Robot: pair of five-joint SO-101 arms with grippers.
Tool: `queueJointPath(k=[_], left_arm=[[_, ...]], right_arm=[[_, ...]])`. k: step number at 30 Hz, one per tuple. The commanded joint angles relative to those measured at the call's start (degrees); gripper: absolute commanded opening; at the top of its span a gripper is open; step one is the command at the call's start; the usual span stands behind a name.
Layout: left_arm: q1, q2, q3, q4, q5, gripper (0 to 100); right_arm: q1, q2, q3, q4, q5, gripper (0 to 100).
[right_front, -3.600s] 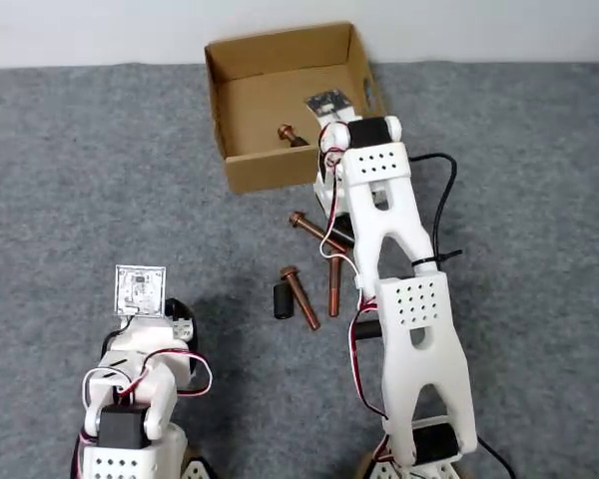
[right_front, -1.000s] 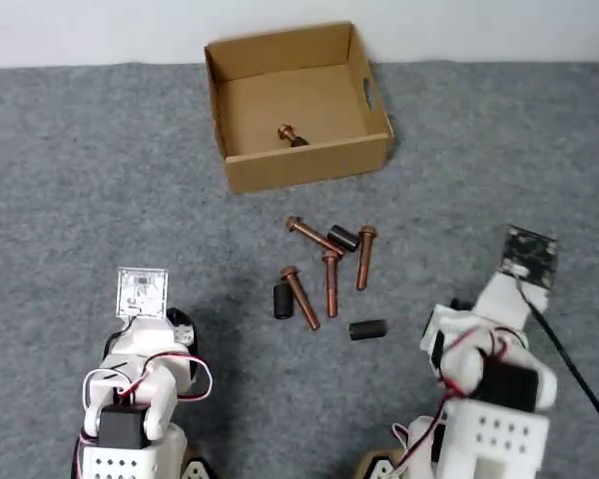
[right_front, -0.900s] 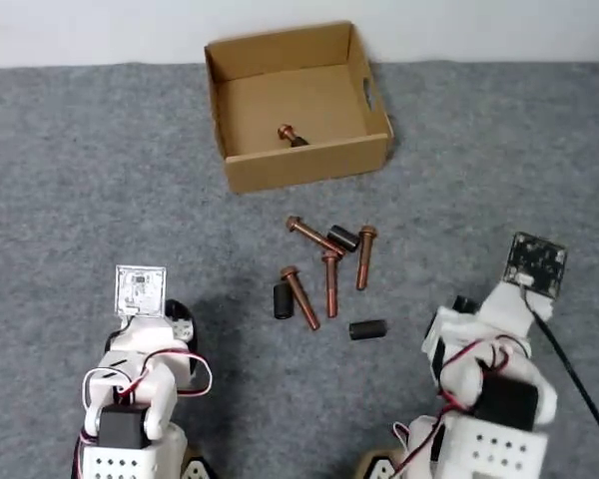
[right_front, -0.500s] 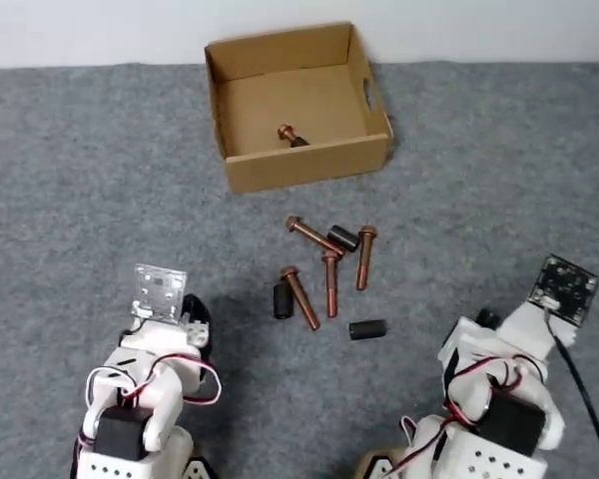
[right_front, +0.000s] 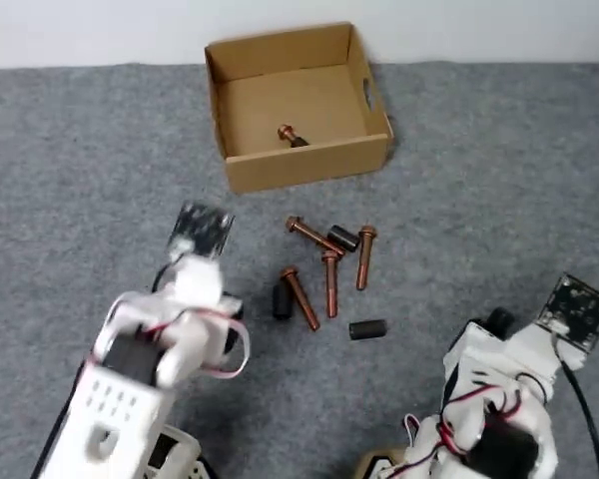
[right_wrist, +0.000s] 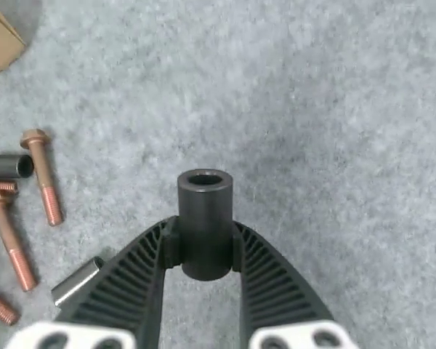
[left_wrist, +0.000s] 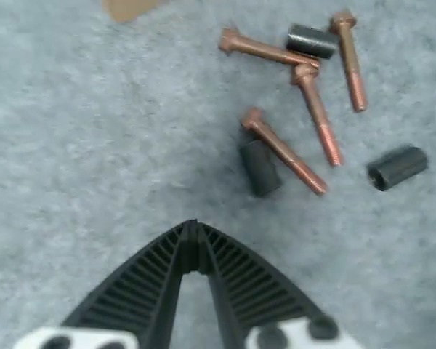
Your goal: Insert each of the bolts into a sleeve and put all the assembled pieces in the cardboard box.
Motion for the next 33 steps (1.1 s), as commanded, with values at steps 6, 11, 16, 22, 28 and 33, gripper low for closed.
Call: queueJointPath(k=[6,11,16,22,28,33], left_arm=[[6.86,34.11,-30.02,0.53,9.05,1],[13.71,51.08,-45.76,3.25,9.05,1],[15.65,65.05,-60.26,3.87,9.14,5],[16.62,76.92,-72.22,3.96,9.32,17],[18.2,86.59,-81.8,6.77,9.32,20],[17.93,94.86,-90.59,9.67,9.32,20]], right_arm=[[0.4,-2.15,-0.18,-0.13,-0.09,0.8],[0.4,-2.15,0.53,-0.22,-0.09,0.8],[0.4,-2.59,0.62,-0.22,-0.35,0.8],[0.4,-2.59,0.7,-0.66,-0.44,0.8],[0.4,-2.59,0.79,-0.66,-0.44,0.8],[0.4,-2.59,0.79,-0.66,-0.44,0.8]])
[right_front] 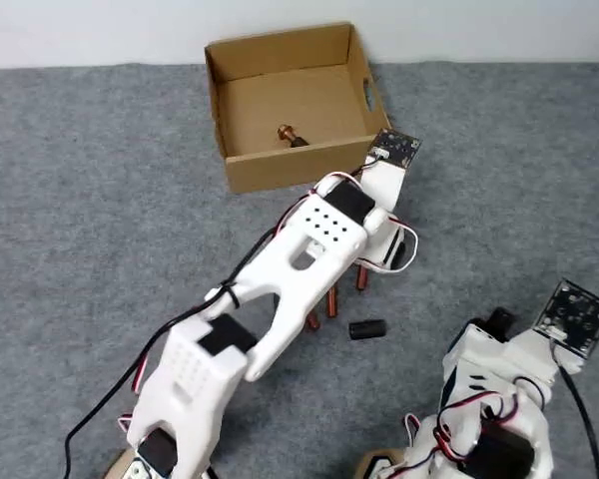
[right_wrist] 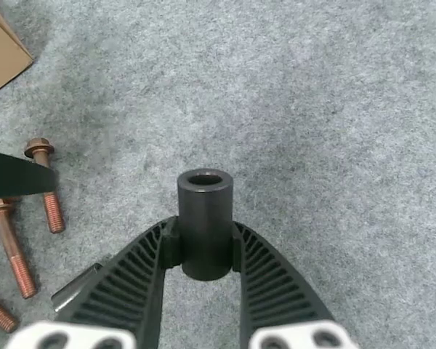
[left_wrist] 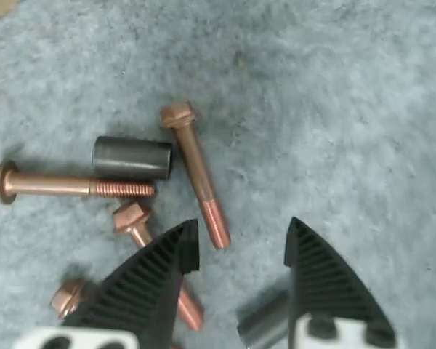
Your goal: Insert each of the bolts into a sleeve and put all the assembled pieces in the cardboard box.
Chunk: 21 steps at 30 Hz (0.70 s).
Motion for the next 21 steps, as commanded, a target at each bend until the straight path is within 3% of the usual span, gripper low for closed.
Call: queueJointPath(k=[1,16,21], left_arm=[[0.09,3.69,-8.66,3.08,0.44,20],[-3.08,29.27,-43.65,15.91,0.44,20],[-4.66,34.64,-52.09,16.79,0.44,20]], right_arm=[[0.4,-0.04,-0.44,-0.66,-0.44,0.8],[0.4,-0.04,-0.44,-0.66,-0.44,0.8],[0.4,-0.04,-0.35,-0.66,-0.44,0.8]])
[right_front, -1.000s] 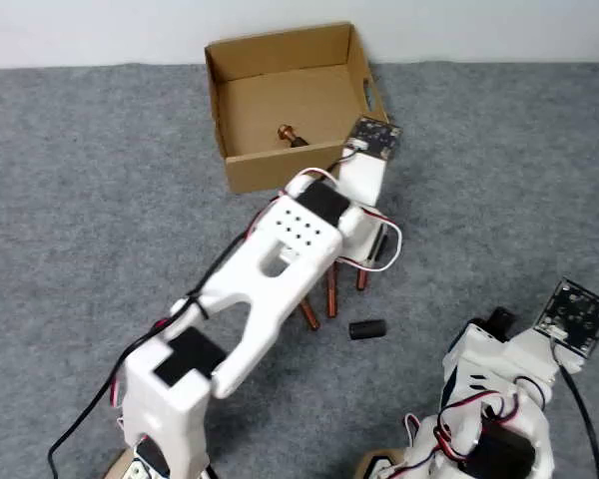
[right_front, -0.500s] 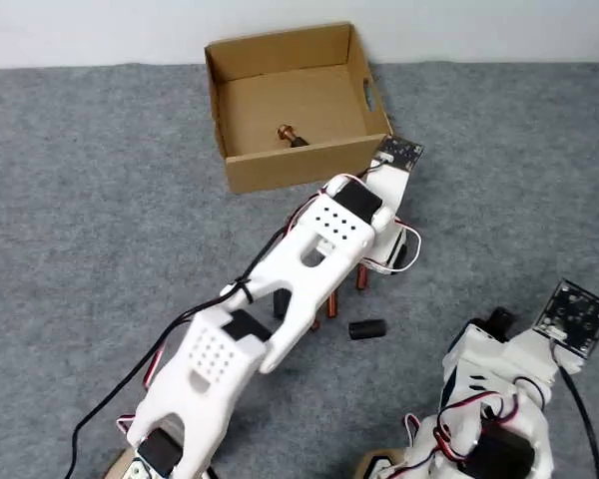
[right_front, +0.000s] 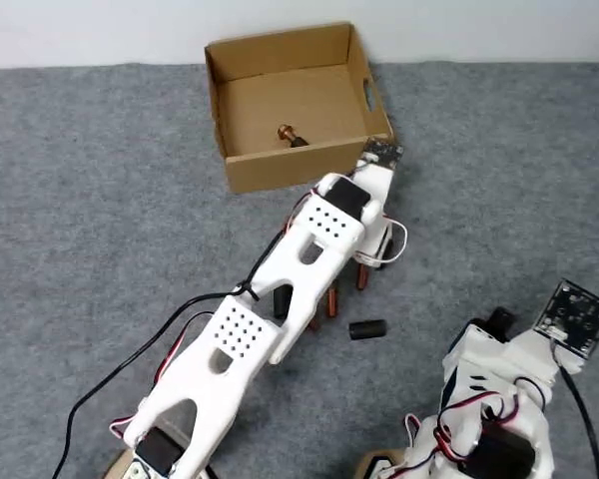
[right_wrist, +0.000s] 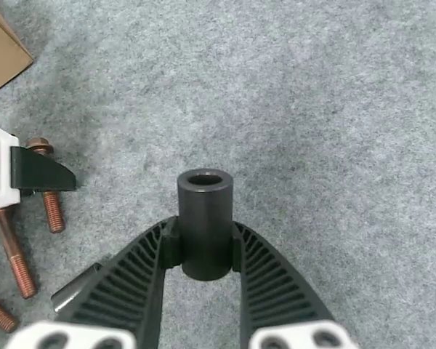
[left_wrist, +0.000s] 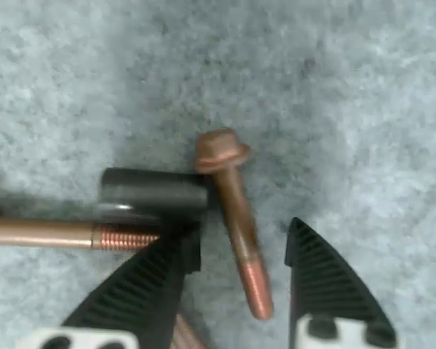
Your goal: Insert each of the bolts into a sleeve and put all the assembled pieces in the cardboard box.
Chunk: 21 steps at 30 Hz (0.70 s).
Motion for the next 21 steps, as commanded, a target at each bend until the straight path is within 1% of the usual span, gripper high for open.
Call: queueJointPath(k=[1,4,9,14,17,19,21], left_arm=[[-0.97,1.32,-6.64,0.7,0.44,20],[-0.79,2.55,-8.48,0.35,0.44,15],[-0.7,3.16,-9.89,0.35,0.44,0],[-0.7,2.29,-10.95,1.23,0.35,0],[0.44,0.62,-17.19,5.01,0.18,0],[1.05,-0.79,-20.97,5.19,0.18,0],[2.02,-4.4,-20.26,5.19,0.09,0]], right_arm=[[0.4,-0.04,-0.35,-0.66,-0.44,0.8],[0.4,-0.04,-0.35,-0.66,-0.44,0.8],[0.4,-0.04,0.0,-0.66,-0.44,0.8],[0.4,-0.04,0.09,-0.66,-0.44,0.8],[0.4,-0.04,0.09,-0.66,-0.35,0.8],[0.4,-0.04,0.09,-0.66,-0.26,0.8],[0.4,-0.04,0.09,-0.66,-0.26,0.8]])
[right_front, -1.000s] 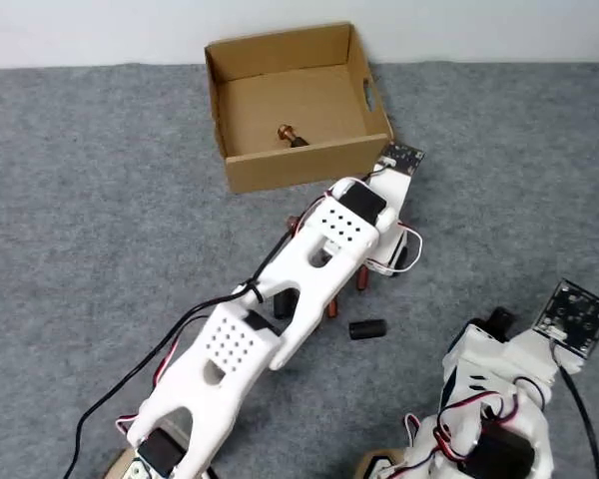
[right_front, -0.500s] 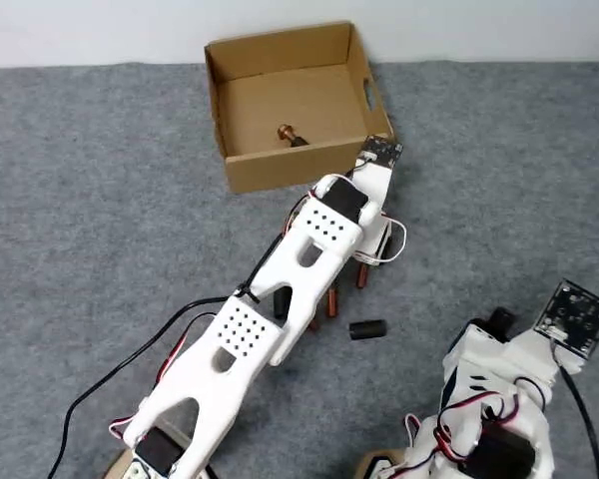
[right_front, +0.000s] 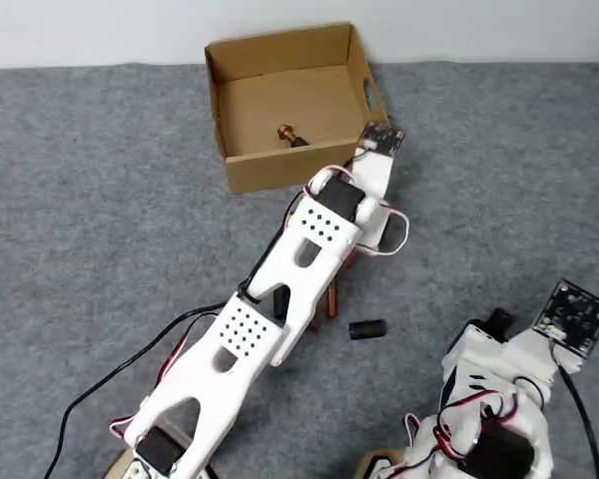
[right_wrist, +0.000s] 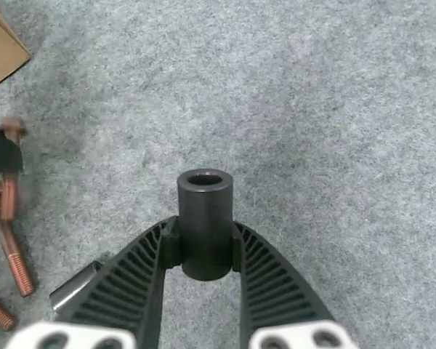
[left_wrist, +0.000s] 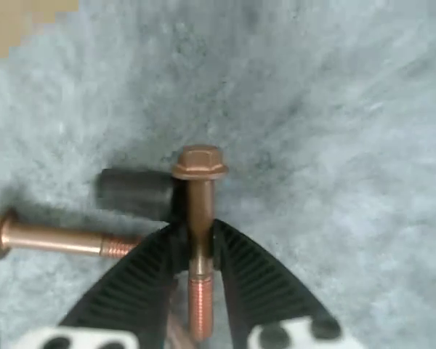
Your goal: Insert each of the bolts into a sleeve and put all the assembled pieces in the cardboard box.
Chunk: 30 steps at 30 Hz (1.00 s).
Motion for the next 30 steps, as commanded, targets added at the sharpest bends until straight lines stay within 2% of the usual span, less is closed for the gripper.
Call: queueJointPath(k=[1,8,13,19,23,30], left_arm=[[2.02,-9.67,-3.38,1.49,-0.18,0],[2.9,-20.48,-2.86,1.49,-0.88,0],[3.16,-29.45,-2.68,1.58,-7.56,0],[2.81,-40.97,0.13,1.76,-11.52,0],[3.16,-52.13,12.44,1.67,-13.19,0],[2.99,-78.15,45.58,1.49,-13.36,0]], right_arm=[[0.4,-0.04,-0.44,-0.66,-0.26,0.8],[-2.42,-0.04,-0.44,-0.66,-0.18,0.8],[-5.05,-0.04,-0.35,-0.66,-0.18,0.8],[-5.23,-0.04,-0.35,-0.66,-0.18,0.8],[-5.23,-0.04,-0.35,-0.66,-0.18,0.8],[-5.49,-0.13,-0.35,-0.66,-0.18,0.8]])
